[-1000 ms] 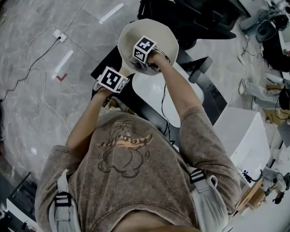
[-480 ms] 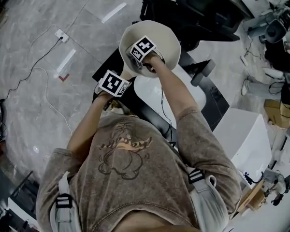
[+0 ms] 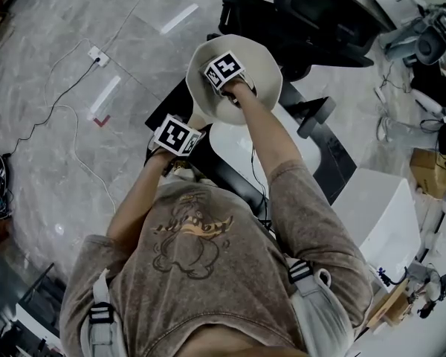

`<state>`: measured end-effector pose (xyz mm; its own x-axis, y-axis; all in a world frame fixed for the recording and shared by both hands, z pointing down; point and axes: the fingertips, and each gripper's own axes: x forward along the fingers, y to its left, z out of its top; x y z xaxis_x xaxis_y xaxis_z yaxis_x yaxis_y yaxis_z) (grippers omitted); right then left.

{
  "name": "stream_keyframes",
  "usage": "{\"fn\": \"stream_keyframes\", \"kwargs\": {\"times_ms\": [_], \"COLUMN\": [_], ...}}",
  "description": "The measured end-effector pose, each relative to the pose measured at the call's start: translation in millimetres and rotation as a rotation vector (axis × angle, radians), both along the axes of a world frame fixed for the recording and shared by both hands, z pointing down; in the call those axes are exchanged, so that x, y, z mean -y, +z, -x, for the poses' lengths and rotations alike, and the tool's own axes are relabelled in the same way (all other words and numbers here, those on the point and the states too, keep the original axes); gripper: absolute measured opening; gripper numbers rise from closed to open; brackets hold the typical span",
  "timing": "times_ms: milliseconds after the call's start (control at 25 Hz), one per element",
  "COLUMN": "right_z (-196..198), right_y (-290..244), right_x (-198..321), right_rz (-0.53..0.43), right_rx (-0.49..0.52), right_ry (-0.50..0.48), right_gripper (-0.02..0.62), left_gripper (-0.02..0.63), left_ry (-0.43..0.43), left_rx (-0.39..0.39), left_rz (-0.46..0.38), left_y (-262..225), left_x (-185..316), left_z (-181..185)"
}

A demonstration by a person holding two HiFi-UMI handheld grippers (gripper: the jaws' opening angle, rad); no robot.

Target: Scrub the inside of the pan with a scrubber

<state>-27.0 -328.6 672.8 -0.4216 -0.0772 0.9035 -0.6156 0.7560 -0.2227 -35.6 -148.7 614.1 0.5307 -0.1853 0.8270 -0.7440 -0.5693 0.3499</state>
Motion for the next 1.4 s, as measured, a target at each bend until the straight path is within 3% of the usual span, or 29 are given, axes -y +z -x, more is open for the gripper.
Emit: {"fn": "stream_keyframes", "kwargs": {"times_ms": [560, 760, 1160, 1400], "right_z": [-42.6, -62.6, -94.6, -103.9], "right_y": [-1.3, -1.3, 2.5, 2.2], "right_x": [43.4, 45.5, 34.5, 21.7], "right_rz": [-0.085, -0.119, -0.066, -0.051], "right_rx": [-0.040, -0.091, -0.188, -0.193], "right_ry": [0.096, 0.073, 0.077, 0.124], "right_gripper": [0.083, 0.083, 0.083, 0.083], "left_gripper": [0.225, 0.225, 0.227, 0.227], "left_ry": [-0.004, -0.002, 0.007, 0.008], "left_rx": [-0.018, -0.023, -0.020, -0.016], "left_rz": [0.026, 0.020, 0.022, 0.017], "left_y": [0.6, -1.0, 0.7, 0.5], "left_x": [-2.0, -1.1, -0.2, -0.5], "left_z": [3.6, 2.0, 1.4, 1.7]}}
